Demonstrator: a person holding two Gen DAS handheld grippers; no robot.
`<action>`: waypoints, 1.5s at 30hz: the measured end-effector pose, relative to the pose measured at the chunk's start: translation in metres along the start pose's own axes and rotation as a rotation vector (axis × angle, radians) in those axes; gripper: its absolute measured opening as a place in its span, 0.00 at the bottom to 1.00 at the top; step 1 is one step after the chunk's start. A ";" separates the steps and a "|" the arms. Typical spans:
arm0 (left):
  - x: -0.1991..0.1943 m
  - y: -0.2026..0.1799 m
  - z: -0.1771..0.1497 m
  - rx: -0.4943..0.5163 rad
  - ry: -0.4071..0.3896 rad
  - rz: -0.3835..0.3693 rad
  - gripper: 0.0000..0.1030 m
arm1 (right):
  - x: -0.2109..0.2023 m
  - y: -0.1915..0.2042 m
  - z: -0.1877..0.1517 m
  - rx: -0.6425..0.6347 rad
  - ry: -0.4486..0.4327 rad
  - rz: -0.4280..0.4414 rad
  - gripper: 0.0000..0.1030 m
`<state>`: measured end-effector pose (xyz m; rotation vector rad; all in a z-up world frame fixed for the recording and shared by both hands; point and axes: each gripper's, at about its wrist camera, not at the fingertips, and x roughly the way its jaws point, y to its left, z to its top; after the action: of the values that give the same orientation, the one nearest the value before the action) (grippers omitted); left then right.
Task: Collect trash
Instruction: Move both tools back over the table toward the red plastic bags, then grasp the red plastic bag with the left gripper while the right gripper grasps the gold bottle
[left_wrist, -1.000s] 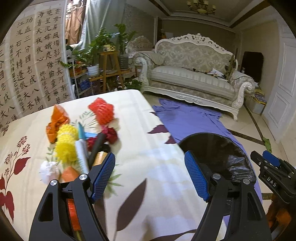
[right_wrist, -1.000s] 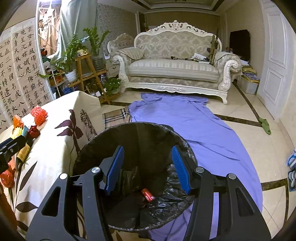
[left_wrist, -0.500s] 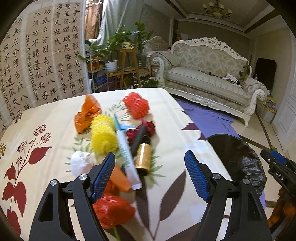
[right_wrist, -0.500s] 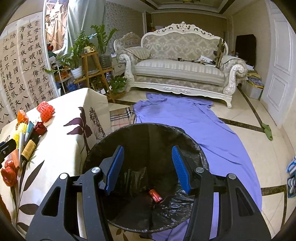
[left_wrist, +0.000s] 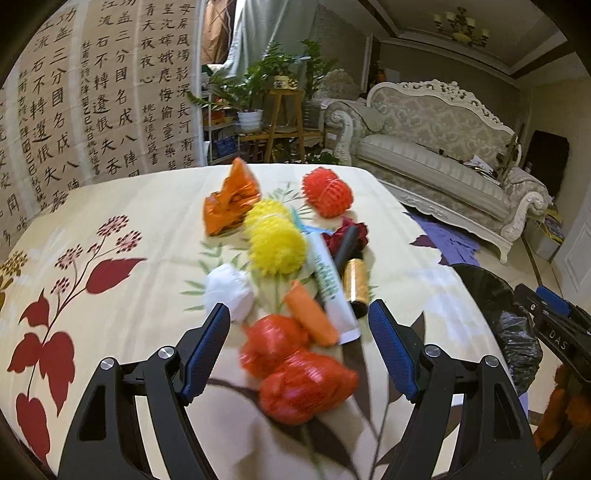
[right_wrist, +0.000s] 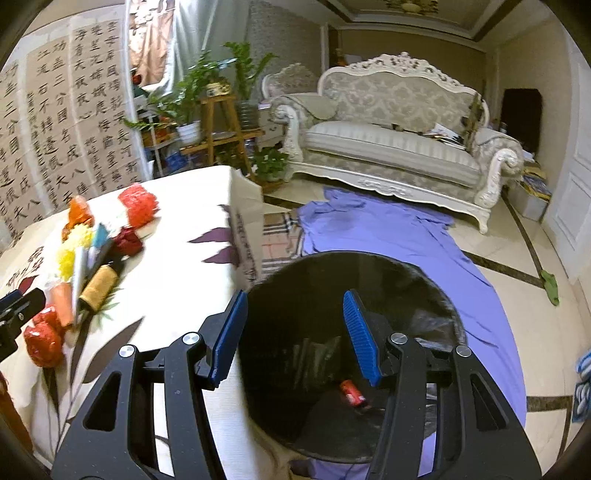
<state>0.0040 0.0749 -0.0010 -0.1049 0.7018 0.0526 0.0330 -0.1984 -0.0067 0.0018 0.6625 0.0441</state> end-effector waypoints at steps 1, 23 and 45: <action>0.000 0.003 -0.002 -0.004 0.005 0.002 0.73 | 0.000 0.006 -0.001 -0.009 0.001 0.009 0.51; 0.002 0.007 -0.026 0.012 0.073 -0.092 0.43 | -0.003 0.065 -0.011 -0.110 0.034 0.109 0.51; -0.028 0.080 -0.011 -0.065 -0.015 0.038 0.39 | 0.016 0.130 0.006 -0.204 0.051 0.197 0.51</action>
<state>-0.0311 0.1529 0.0023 -0.1538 0.6875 0.1122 0.0442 -0.0682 -0.0094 -0.1312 0.7045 0.3019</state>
